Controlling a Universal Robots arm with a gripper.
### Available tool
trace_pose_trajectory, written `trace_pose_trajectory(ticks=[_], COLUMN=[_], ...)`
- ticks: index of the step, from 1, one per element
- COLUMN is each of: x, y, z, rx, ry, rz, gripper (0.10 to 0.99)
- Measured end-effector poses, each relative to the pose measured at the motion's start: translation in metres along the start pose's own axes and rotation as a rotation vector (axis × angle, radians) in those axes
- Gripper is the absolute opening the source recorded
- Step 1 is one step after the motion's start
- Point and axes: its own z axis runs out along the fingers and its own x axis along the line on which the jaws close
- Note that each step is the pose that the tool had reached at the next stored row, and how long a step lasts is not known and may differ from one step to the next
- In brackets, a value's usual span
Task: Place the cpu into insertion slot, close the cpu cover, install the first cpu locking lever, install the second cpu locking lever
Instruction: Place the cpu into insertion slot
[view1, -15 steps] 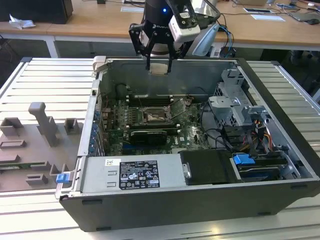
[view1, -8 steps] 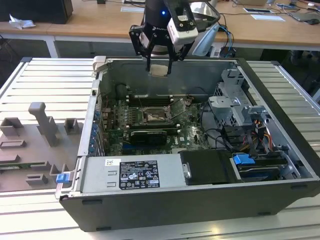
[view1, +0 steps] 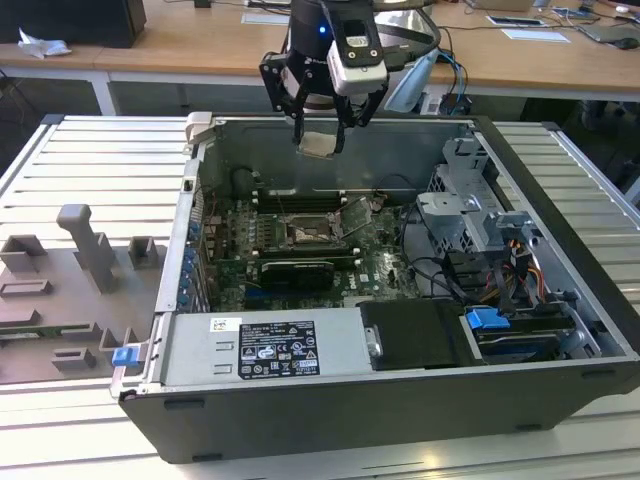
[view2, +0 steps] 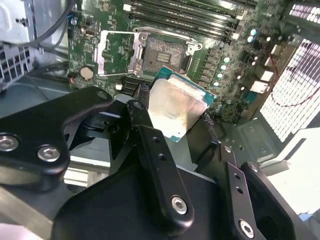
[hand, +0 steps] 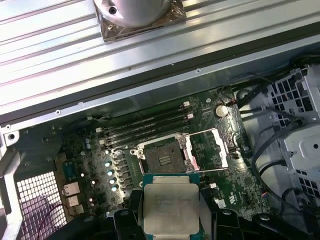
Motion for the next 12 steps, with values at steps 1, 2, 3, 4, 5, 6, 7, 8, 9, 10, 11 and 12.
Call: trace_pose_trajectory(ticks=[1,2,3,4,5,6,7,8,9,10,11,12], x=[0.0000,0.0000,0.0000,0.0000,0.0000,0.0000,0.0000,0.0000,0.0000,0.0000,0.0000,0.0000], y=[0.0000,0.0000,-0.0001,-0.0001,-0.0001,-0.0001,-0.0001,-0.0001,-0.0002,-0.0002,-0.0002,-0.0002], z=[0.0003,0.0005,0.0008,0.0009,0.0011,0.0013,0.0015,0.0016,0.0018,0.0021,0.0021,0.0022], rx=[0.000,0.000,0.000,0.000,0.000,0.000,0.000,0.000,0.000,0.000,0.000,-0.001], ry=[-0.0012,-0.0022,-0.0029,-0.0036,-0.0043,-0.0049,-0.0056,-0.0062,-0.0070,-0.0081,-0.0086,-0.0091], rz=[0.012,0.023,0.032,0.040,0.049,0.056,0.064,0.071,0.081,0.095,0.101,0.106], gripper=[0.541,0.541,0.541,0.541,0.541,0.541,0.541,0.541,0.541,0.541,0.541,0.541])
